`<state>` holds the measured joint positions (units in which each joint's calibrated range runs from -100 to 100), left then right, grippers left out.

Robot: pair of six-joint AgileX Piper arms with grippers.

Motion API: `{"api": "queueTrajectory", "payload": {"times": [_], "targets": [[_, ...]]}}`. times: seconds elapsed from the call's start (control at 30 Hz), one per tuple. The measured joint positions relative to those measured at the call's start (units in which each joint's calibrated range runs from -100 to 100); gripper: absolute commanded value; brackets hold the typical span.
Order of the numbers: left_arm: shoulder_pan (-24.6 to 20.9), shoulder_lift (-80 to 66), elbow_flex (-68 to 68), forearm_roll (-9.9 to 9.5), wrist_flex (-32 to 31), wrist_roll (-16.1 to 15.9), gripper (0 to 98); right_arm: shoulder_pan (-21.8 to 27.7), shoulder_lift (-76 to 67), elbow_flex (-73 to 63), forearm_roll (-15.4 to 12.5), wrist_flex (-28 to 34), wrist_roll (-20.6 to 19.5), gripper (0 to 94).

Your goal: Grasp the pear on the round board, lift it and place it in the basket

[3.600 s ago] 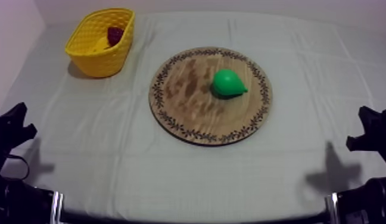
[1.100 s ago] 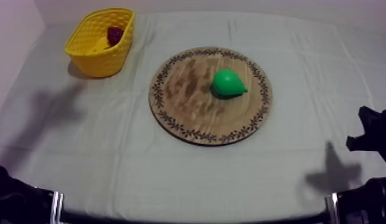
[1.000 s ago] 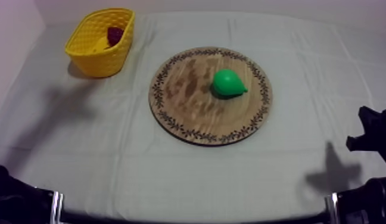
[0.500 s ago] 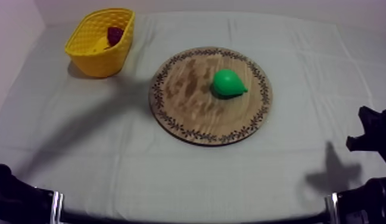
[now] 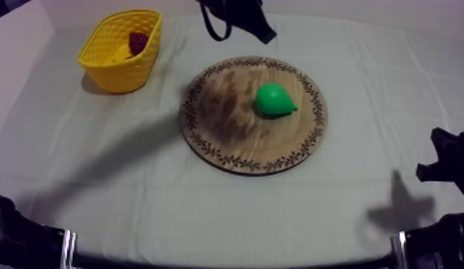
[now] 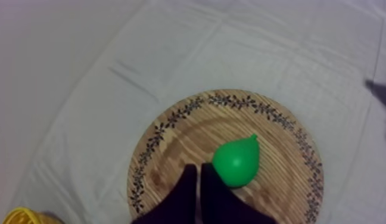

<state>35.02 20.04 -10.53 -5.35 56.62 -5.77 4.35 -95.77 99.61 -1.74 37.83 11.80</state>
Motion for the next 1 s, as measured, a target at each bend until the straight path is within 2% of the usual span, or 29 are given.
{"api": "queueTrajectory", "payload": {"times": [0.1,0.37,0.47,0.67,1.0], "targets": [[0.05,0.79,-0.78,0.76,0.67,-0.75,13.8,0.0,0.0,0.0,0.0,0.0,0.0,0.5],[-0.61,2.16,-2.39,1.23,2.42,-0.47,74.3,0.0,0.0,0.0,0.0,-0.08,0.0,0.5],[-0.73,2.53,-2.83,1.37,5.2,-1.41,88.5,0.0,0.0,0.0,0.0,-0.08,0.0,0.5],[-0.7,2.96,-3.02,1.44,10.48,-2.71,95.2,0.0,0.0,0.0,0.0,-0.08,0.0,0.5],[-0.05,5.74,-2.61,1.45,9.74,-3.0,96.1,0.0,0.0,0.0,0.0,-0.08,0.0,0.5]]}}
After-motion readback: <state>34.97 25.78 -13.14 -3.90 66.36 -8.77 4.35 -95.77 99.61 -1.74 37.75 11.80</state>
